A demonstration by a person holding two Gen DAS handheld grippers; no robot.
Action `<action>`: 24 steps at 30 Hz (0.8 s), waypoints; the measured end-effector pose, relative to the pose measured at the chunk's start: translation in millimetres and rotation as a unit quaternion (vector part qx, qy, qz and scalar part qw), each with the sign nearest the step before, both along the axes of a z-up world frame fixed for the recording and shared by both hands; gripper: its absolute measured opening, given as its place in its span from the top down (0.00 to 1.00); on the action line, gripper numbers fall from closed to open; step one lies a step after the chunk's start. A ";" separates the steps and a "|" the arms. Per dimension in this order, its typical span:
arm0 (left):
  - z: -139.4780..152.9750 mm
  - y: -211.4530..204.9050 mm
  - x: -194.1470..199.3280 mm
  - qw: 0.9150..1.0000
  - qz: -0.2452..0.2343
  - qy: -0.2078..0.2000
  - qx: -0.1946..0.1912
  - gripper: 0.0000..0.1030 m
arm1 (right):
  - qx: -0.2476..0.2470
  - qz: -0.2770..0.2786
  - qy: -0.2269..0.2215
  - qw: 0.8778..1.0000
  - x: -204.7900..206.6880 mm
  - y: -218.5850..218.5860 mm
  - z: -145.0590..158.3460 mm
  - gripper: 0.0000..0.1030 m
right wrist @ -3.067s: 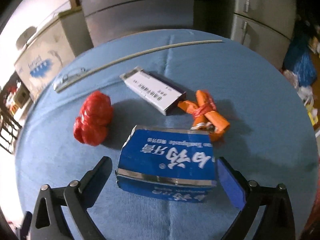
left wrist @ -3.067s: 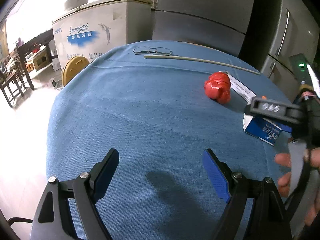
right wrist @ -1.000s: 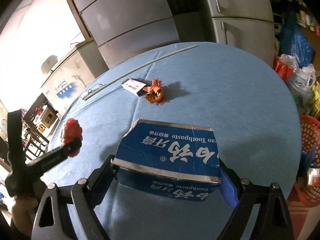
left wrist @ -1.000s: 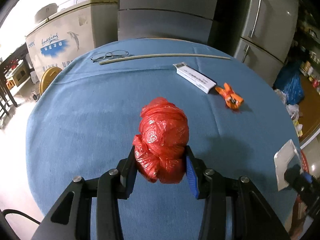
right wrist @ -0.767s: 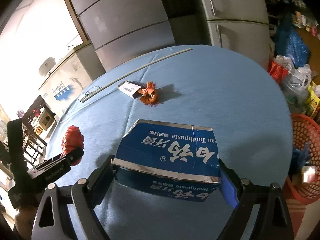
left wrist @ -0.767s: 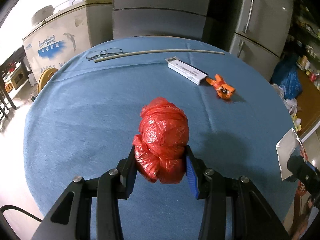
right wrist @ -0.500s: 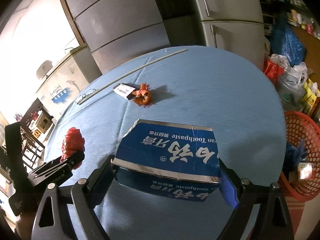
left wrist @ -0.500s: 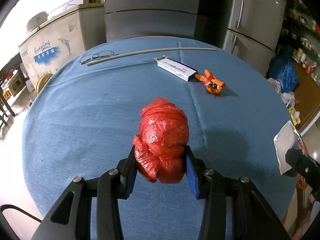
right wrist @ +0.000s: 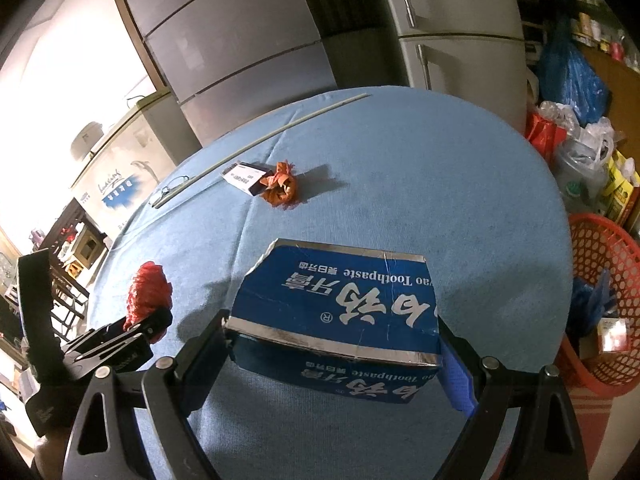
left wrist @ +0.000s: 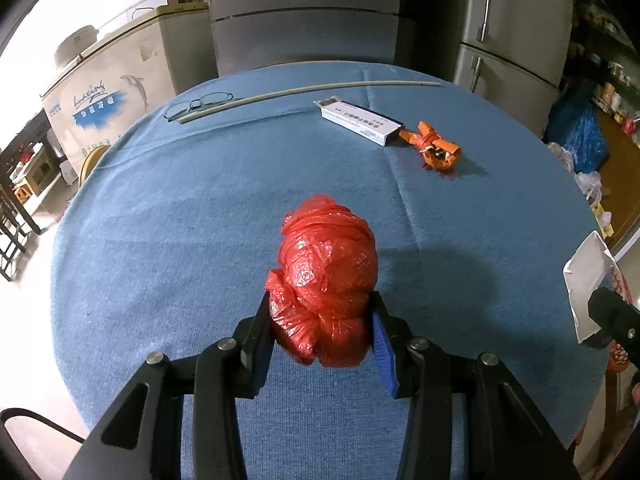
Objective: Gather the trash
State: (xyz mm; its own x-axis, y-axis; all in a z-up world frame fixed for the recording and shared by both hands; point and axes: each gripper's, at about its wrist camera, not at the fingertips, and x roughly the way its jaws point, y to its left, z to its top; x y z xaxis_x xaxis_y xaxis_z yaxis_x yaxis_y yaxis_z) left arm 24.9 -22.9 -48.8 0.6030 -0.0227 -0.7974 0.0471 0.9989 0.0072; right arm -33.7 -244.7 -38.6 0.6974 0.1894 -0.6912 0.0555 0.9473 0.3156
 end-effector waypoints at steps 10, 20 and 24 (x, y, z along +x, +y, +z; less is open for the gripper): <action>-4.8 0.7 0.1 1.000 0.005 0.006 0.003 0.56 | 0.000 0.000 0.001 1.000 0.0 0.1 -1.4 0.09; -6.6 1.9 0.1 1.000 0.008 0.008 0.005 0.56 | 0.000 -0.001 0.002 1.000 -1.0 0.6 -2.6 0.09; -8.0 2.2 -0.5 1.000 0.008 0.010 0.005 0.56 | 0.000 -0.001 0.002 1.000 -0.9 0.6 -2.7 0.09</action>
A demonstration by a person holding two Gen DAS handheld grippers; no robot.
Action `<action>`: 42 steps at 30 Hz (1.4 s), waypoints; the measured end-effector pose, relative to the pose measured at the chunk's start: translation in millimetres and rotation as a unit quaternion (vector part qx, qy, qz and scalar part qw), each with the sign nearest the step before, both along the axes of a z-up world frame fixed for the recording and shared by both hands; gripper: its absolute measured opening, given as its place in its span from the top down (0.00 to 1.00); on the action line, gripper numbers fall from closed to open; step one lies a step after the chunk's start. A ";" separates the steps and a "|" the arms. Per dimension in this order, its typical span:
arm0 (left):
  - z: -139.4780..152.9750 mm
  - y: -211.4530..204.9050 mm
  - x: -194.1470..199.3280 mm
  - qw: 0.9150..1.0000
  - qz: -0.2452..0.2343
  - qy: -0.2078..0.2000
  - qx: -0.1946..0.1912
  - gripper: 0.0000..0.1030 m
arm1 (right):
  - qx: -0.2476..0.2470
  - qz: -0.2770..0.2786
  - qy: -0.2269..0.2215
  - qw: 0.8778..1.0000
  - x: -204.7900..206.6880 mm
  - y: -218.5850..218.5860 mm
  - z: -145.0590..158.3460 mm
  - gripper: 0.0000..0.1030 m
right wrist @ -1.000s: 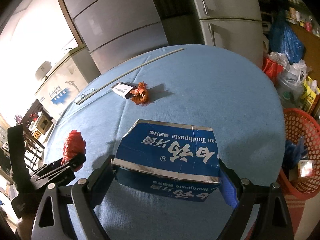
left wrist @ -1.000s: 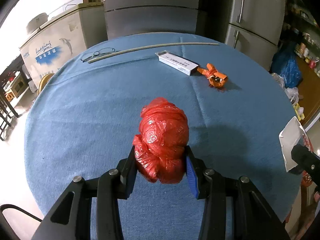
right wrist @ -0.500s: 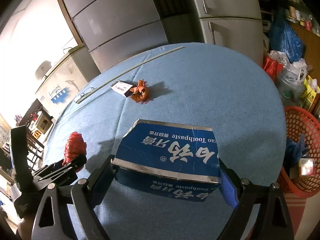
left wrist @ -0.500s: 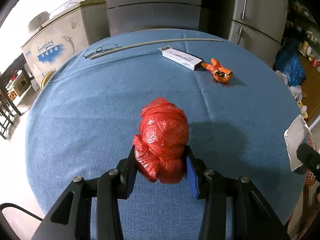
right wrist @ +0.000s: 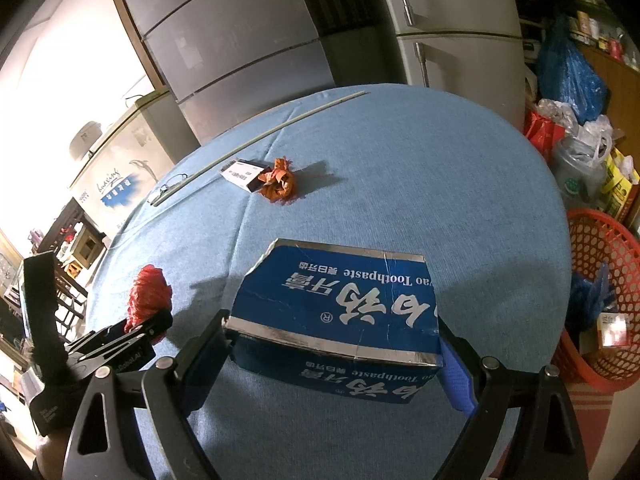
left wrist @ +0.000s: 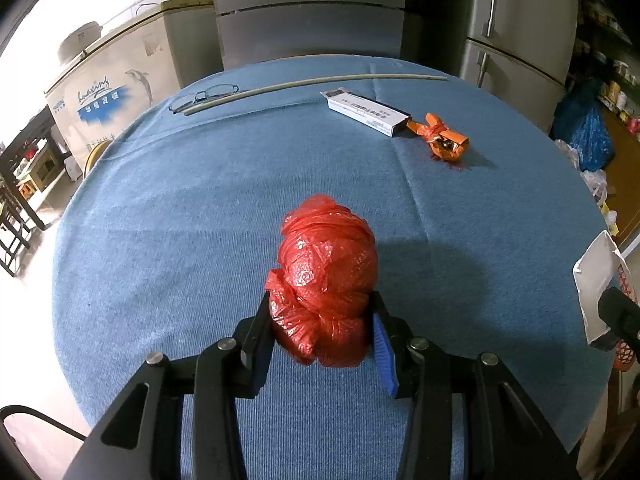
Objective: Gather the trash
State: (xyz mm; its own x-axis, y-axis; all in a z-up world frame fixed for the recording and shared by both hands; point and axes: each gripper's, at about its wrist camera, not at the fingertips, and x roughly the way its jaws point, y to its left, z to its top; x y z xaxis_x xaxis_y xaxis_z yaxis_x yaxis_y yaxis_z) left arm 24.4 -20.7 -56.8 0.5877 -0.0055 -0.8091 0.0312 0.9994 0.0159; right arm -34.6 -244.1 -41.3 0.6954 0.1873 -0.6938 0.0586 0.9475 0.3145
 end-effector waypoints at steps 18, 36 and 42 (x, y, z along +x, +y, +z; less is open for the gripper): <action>-2.3 1.2 -0.3 1.000 0.004 0.002 0.002 0.56 | 0.002 -0.001 0.000 1.000 -1.0 0.2 -0.4 0.09; -2.9 1.5 -0.8 1.000 0.005 0.003 0.002 0.56 | 0.003 -0.002 0.000 1.000 -1.0 -0.2 -0.7 0.09; -3.4 1.8 -1.9 1.000 0.005 0.004 0.003 0.56 | 0.004 -0.001 0.000 1.000 -2.4 -0.3 0.3 0.09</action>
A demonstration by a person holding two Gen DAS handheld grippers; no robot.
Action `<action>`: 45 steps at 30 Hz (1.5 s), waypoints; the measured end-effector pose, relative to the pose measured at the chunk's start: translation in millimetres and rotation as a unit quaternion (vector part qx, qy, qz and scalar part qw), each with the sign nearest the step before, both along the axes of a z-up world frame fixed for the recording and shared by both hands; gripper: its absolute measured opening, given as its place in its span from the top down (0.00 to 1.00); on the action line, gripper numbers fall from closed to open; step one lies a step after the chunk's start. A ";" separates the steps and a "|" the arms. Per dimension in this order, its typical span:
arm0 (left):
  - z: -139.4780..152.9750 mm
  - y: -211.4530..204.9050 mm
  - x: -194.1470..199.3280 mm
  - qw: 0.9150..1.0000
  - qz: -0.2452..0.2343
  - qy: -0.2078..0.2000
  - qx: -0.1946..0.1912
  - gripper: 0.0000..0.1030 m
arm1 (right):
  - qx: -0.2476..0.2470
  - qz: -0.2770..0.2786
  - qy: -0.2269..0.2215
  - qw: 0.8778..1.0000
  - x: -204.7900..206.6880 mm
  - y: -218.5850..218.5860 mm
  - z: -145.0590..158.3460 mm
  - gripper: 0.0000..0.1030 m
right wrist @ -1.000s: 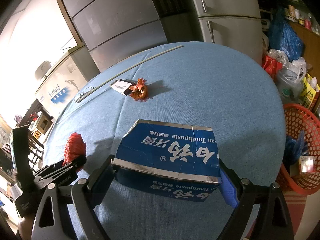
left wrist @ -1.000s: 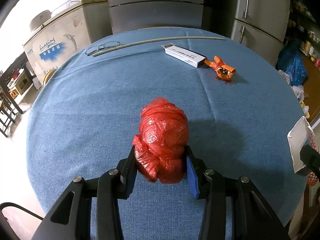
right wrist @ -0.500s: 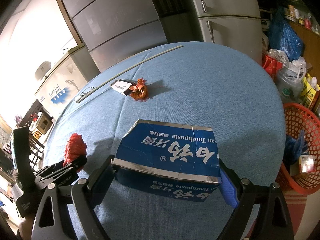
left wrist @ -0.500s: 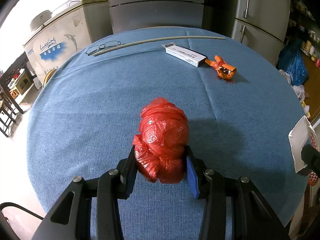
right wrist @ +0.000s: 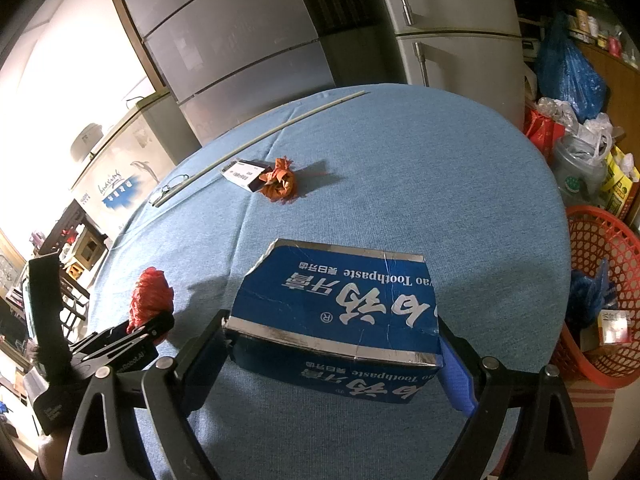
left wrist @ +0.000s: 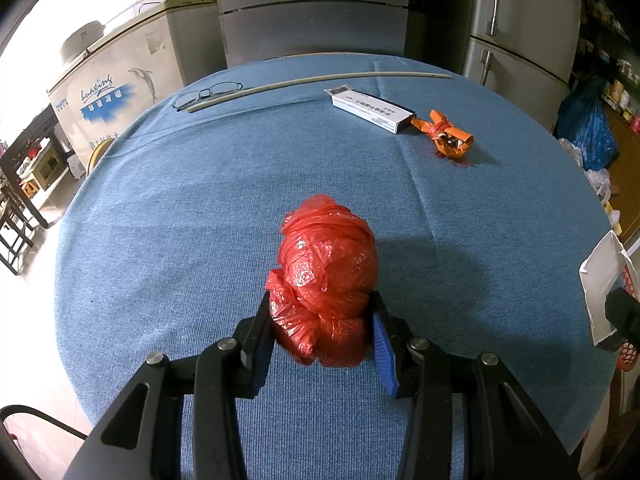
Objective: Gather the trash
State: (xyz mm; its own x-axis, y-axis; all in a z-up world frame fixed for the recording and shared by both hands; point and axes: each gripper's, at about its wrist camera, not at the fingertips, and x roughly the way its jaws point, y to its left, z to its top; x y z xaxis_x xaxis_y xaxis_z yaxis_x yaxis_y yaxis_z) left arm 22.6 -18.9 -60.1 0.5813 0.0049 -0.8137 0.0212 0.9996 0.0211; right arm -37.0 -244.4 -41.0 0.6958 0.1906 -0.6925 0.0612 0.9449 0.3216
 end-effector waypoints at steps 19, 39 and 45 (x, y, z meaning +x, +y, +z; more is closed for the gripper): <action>0.7 0.9 -0.2 1.000 0.001 0.001 0.001 0.56 | 0.000 -0.001 -0.001 1.000 -0.3 0.0 0.7 0.09; -3.0 -0.9 0.5 1.000 0.001 0.005 0.006 0.56 | 0.004 0.001 0.001 1.000 -1.0 -0.1 -1.0 0.09; -3.8 -1.4 0.1 1.000 0.001 0.006 0.007 0.56 | 0.005 0.001 0.001 1.000 -0.5 -0.3 -1.5 0.09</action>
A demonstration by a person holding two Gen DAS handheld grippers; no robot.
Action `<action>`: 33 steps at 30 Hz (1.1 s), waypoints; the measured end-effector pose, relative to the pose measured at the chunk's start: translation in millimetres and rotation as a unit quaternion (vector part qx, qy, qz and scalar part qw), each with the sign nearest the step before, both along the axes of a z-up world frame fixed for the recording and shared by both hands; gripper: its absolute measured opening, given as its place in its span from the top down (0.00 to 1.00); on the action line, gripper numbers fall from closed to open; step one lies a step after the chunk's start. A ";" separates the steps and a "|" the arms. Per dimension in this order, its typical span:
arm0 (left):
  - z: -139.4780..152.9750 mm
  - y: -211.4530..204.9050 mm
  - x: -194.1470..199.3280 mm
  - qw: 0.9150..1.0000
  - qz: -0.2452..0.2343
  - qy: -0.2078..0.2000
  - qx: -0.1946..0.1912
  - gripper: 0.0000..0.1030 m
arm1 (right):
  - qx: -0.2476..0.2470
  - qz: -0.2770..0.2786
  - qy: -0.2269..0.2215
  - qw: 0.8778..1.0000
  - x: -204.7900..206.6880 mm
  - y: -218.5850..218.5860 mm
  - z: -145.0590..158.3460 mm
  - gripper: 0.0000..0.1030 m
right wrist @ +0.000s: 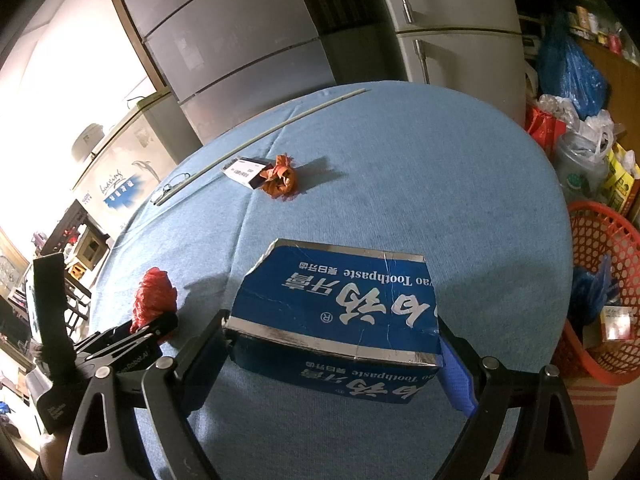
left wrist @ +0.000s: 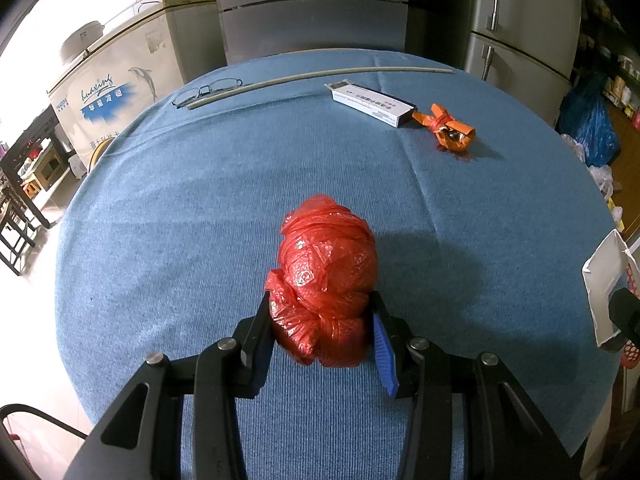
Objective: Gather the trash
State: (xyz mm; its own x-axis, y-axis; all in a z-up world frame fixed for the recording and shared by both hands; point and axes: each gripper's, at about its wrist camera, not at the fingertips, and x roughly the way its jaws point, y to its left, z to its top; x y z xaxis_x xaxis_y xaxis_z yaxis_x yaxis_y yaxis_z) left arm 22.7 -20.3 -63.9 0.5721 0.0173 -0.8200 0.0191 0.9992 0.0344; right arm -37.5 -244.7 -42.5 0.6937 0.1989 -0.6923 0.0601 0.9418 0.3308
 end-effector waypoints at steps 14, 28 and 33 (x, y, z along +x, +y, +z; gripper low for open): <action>-0.3 -1.1 -1.2 1.000 0.000 -0.001 0.000 0.56 | 0.001 0.000 -0.001 1.000 0.5 -0.7 -1.3 0.09; 13.0 -20.8 -4.5 1.000 -0.023 -0.010 -0.001 0.56 | 0.007 -0.034 -0.007 0.999 -12.3 -31.3 -0.6 0.09; 24.5 -47.1 -7.2 0.998 -0.057 -0.021 0.000 0.56 | 0.011 -0.068 -0.008 0.998 -21.1 -60.3 -0.5 0.09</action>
